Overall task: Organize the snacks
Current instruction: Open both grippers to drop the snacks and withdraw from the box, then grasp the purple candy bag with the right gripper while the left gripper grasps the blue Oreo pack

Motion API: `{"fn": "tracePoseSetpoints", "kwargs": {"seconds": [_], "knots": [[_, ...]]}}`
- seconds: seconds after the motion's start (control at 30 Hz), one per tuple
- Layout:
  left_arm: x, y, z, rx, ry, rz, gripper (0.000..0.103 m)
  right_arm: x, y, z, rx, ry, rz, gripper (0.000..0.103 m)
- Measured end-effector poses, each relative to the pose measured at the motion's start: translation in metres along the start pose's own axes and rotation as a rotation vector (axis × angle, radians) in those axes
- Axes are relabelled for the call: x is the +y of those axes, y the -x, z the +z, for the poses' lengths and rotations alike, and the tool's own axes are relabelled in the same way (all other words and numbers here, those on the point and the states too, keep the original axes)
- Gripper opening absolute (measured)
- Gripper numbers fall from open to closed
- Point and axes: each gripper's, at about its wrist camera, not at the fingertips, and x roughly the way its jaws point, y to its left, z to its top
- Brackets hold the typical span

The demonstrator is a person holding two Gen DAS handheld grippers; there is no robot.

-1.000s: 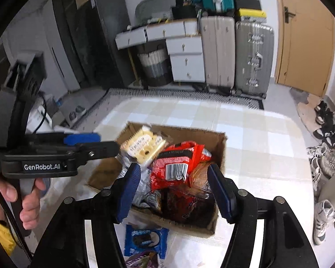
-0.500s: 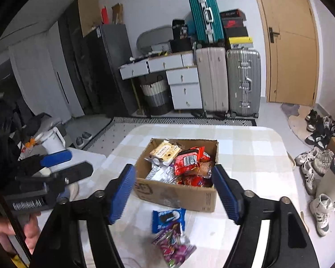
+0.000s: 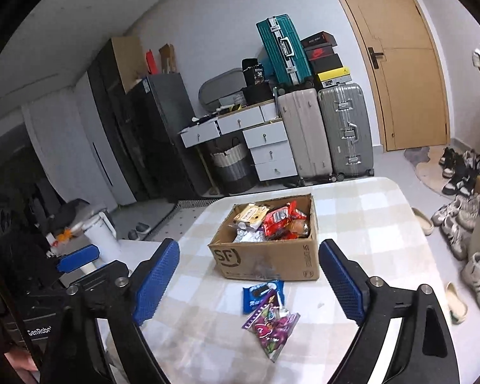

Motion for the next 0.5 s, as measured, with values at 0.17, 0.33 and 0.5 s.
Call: {"fn": "tracePoseSetpoints", "kwargs": {"seconds": [0.17,0.33,0.5], "knots": [[0.001,0.003,-0.008,-0.093,0.014,-0.016,0.102,-0.008,-0.007,-0.016,0.013,-0.018,0.087,0.099],[0.015,-0.029,-0.018,-0.080,0.053,-0.017,0.102,-0.023,-0.025,-0.031,0.019,-0.045,0.035,0.099],[0.034,-0.087,-0.040,-0.030,0.083,-0.013,0.102,-0.034,-0.052,-0.057,0.066,0.000,-0.051,0.099]]}}
